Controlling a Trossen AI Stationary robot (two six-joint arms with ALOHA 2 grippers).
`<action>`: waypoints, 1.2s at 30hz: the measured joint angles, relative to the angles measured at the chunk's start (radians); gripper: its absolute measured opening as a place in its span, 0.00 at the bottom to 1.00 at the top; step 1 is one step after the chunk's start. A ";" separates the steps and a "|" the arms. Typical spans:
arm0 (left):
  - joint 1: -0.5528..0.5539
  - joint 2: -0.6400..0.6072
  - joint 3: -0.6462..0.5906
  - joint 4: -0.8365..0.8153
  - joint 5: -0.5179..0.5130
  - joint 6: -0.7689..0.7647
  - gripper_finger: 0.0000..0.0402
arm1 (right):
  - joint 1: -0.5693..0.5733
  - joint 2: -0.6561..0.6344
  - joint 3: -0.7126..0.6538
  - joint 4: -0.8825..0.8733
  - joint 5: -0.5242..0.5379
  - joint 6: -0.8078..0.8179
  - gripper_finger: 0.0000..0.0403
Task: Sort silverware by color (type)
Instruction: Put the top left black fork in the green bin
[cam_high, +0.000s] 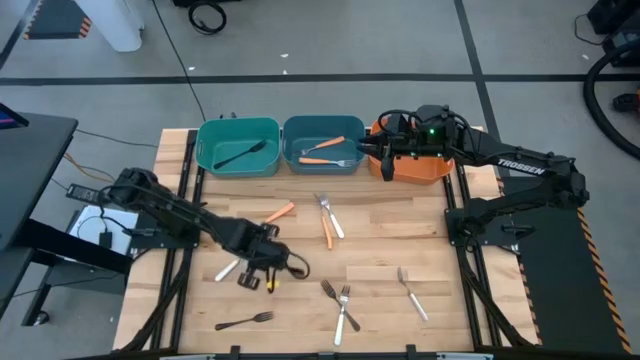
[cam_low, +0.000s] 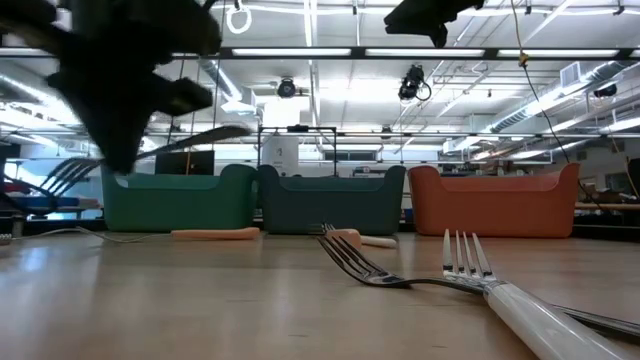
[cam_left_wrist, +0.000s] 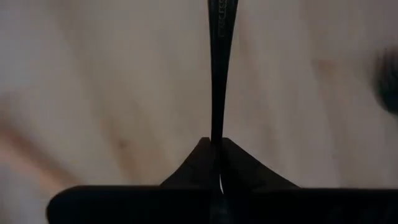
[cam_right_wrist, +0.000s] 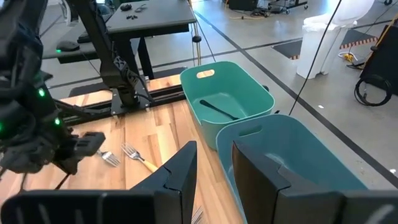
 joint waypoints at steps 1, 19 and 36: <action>0.017 -0.012 0.013 -0.036 -0.033 0.000 0.05 | 0.000 0.000 0.000 0.000 0.000 0.000 0.27; 0.755 -0.253 0.063 -0.257 -0.239 0.124 0.06 | 0.002 0.040 0.001 -0.003 -0.003 0.159 0.27; 1.235 -0.143 0.063 -0.070 -0.109 0.539 0.08 | 0.056 0.223 0.001 0.066 -0.018 0.287 0.27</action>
